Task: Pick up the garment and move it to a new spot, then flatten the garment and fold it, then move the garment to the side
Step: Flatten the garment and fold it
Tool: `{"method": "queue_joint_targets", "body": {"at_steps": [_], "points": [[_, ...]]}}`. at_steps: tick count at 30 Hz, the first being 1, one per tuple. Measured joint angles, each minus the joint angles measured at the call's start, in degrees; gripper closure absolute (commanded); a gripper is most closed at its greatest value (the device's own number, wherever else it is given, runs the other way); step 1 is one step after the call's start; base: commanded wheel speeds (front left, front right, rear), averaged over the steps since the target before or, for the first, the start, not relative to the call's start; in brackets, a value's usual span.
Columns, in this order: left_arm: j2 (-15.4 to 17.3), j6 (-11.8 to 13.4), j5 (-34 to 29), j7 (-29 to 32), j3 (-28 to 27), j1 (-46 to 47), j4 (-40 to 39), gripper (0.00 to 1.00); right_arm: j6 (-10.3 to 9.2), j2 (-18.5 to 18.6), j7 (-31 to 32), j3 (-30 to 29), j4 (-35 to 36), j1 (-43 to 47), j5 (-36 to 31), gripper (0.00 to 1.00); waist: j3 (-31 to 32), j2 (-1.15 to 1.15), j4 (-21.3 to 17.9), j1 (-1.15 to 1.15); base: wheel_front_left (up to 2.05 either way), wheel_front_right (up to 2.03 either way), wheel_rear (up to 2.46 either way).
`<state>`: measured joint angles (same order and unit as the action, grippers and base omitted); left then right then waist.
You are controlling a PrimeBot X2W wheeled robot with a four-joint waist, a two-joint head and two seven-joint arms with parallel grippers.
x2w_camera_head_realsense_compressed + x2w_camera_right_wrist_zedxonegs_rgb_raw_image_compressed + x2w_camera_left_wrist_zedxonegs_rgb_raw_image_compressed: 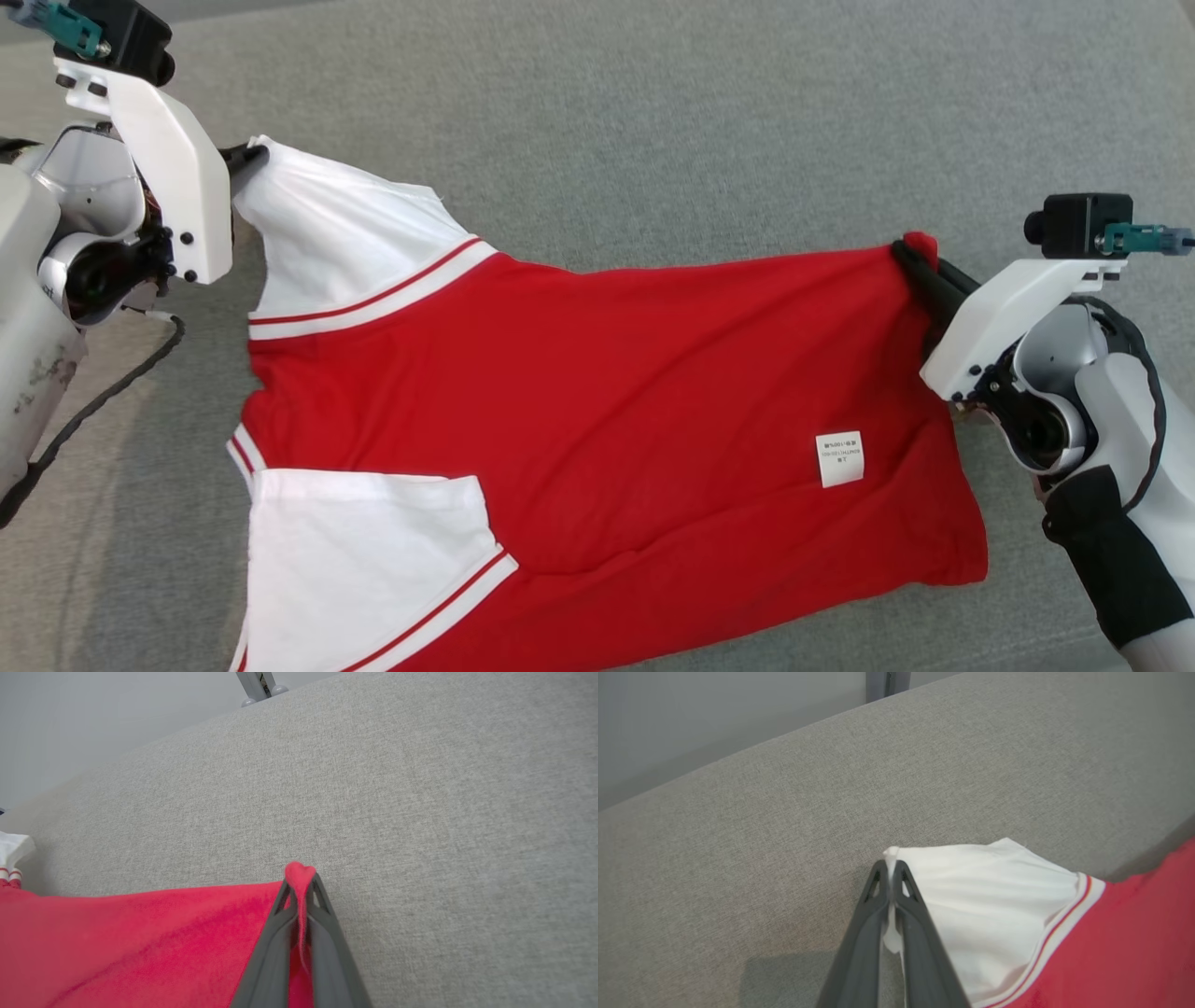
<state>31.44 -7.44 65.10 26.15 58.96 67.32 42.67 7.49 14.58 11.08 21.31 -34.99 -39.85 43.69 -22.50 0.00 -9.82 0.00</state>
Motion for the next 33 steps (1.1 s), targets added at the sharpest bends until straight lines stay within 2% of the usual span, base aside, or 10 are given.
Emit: {"method": "queue_joint_targets", "body": {"at_steps": [6, 12, 18, 27, 33], "points": [[0.6, 0.0, 2.2, -0.4, 1.2, -2.4, -3.3, 1.0, 0.0, 0.5, 2.2, 0.4, 0.0, 1.5, -0.3, 1.0, 3.7, 0.0, 1.4, 0.0, 0.0, 0.0, 0.0], [2.6, 0.0, 8.6, 8.5, 3.4, -5.9, -10.8, 1.0, 0.0, 4.0, 7.3, 2.3, 1.7, 4.4, 0.3, 1.0, 8.4, 0.0, 3.0, 0.0, 0.0, 0.0, 0.0], [6.1, 0.1, 15.7, 19.0, 4.5, -8.9, -18.2, 1.0, 0.0, 7.2, 12.0, 4.1, 4.3, 6.4, 1.4, 1.0, 12.0, 0.0, 4.3, 0.0, 0.0, 0.0, 0.0], [10.0, 4.6, 21.0, 26.8, 5.7, -12.4, -28.3, 1.0, 0.0, 10.8, 16.2, 8.0, 7.5, 6.4, 3.0, 1.0, 13.3, 0.0, 5.3, 0.0, 0.0, 0.0, 0.0], [11.6, 6.7, 22.8, 29.1, 6.3, -14.0, -33.3, 1.0, 0.0, 13.8, 19.2, 11.0, 9.3, 6.4, 5.6, 1.0, 13.2, 0.0, 5.9, 0.0, 0.0, 0.0, 0.0]]}}
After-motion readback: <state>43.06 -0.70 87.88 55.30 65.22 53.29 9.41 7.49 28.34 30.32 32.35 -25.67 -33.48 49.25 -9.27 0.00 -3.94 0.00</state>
